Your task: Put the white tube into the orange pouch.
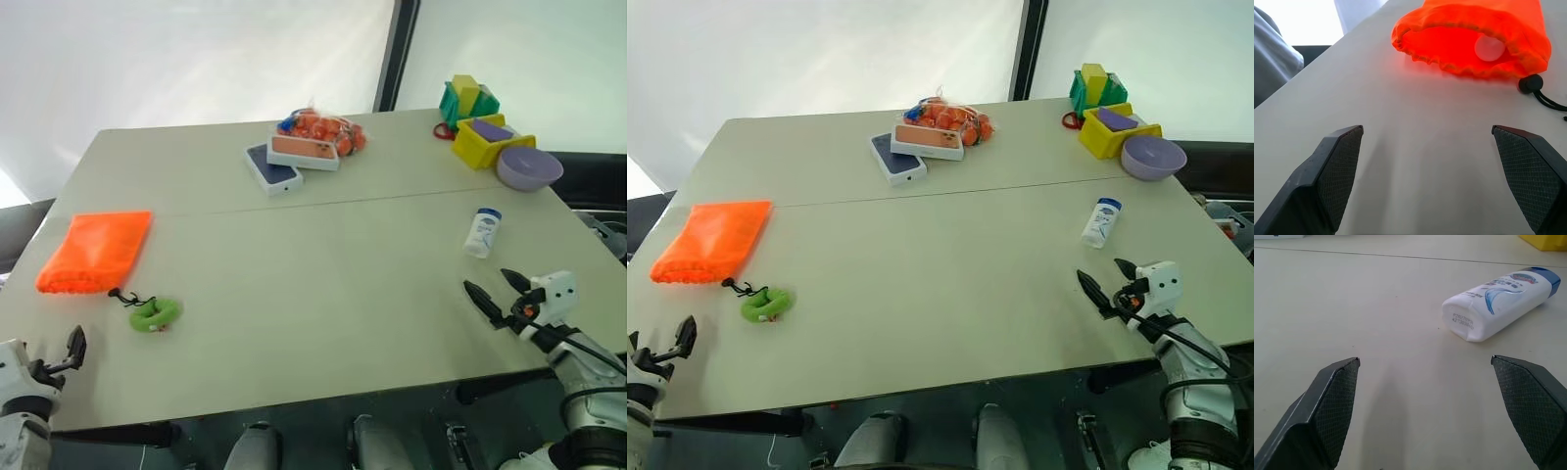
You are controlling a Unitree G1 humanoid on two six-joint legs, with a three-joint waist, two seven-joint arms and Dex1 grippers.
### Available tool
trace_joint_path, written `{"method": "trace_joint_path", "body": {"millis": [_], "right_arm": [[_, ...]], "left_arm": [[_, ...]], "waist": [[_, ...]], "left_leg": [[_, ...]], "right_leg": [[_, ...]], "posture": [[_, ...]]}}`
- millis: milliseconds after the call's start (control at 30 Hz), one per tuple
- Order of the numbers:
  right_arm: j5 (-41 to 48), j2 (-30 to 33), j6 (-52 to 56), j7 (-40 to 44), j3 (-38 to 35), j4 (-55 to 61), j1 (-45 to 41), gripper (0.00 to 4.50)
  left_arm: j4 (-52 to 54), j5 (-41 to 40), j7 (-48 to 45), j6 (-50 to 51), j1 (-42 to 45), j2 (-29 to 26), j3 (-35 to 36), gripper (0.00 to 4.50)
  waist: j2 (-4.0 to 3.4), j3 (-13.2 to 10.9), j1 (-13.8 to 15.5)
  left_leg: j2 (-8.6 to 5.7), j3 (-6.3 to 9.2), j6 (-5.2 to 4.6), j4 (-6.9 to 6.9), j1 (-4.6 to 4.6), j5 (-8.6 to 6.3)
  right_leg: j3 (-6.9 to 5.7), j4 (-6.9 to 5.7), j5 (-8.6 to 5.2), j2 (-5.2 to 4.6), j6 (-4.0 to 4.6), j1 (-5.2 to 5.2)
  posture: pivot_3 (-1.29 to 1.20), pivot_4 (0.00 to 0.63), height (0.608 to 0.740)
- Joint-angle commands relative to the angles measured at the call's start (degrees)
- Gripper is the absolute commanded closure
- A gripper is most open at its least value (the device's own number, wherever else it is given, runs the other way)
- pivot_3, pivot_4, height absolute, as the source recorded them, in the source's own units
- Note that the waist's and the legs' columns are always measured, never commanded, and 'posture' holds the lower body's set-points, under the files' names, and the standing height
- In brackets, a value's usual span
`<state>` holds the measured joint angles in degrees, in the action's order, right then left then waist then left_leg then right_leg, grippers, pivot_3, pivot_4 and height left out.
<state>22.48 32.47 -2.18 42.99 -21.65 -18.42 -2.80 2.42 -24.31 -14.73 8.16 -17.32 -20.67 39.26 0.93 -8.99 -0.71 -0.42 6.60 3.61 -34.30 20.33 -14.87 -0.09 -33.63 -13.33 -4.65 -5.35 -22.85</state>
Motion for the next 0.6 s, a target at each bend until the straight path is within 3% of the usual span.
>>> {"method": "trace_joint_path", "body": {"millis": [33, 300, 600], "right_arm": [[-0.1, 0.2, -2.0, 0.2, -0.6, -0.2, -0.8, 0.05], [0.2, -0.4, -1.6, 1.8, 1.2, 1.7, -0.5, 0.05], [2.6, -4.2, 7.3, 4.9, 11.8, 18.0, -2.1, 0.05]], "left_arm": [[1.0, 0.2, 0.2, -1.3, 0.3, -0.3, 0.4, 0.00], [2.1, 1.6, 1.8, -1.6, 1.5, -0.4, -0.3, 0.00], [2.4, 12.5, 3.5, -8.5, 3.7, -5.4, -3.4, 0.00]], "waist": [[0.00, 0.0, 0.0], [0.00, 0.0, 0.0], [-0.02, 0.0, 0.0]], "left_leg": [[0.00, 0.00, 0.00, 0.00, 0.00, 0.00], [0.00, 0.00, 0.00, 0.02, -0.02, 0.00], [0.02, 0.02, 0.00, 0.04, -0.04, 0.00]], "right_leg": [[0.00, 0.00, 0.00, 0.00, 0.00, 0.00], [0.00, 0.00, 0.01, 0.01, 0.00, 0.03], [-0.01, -0.02, 0.02, 0.03, 0.01, 0.01]], "posture": [[0.00, 0.150, 0.740], [0.00, 0.150, 0.740], [0.00, 0.150, 0.740]]}}
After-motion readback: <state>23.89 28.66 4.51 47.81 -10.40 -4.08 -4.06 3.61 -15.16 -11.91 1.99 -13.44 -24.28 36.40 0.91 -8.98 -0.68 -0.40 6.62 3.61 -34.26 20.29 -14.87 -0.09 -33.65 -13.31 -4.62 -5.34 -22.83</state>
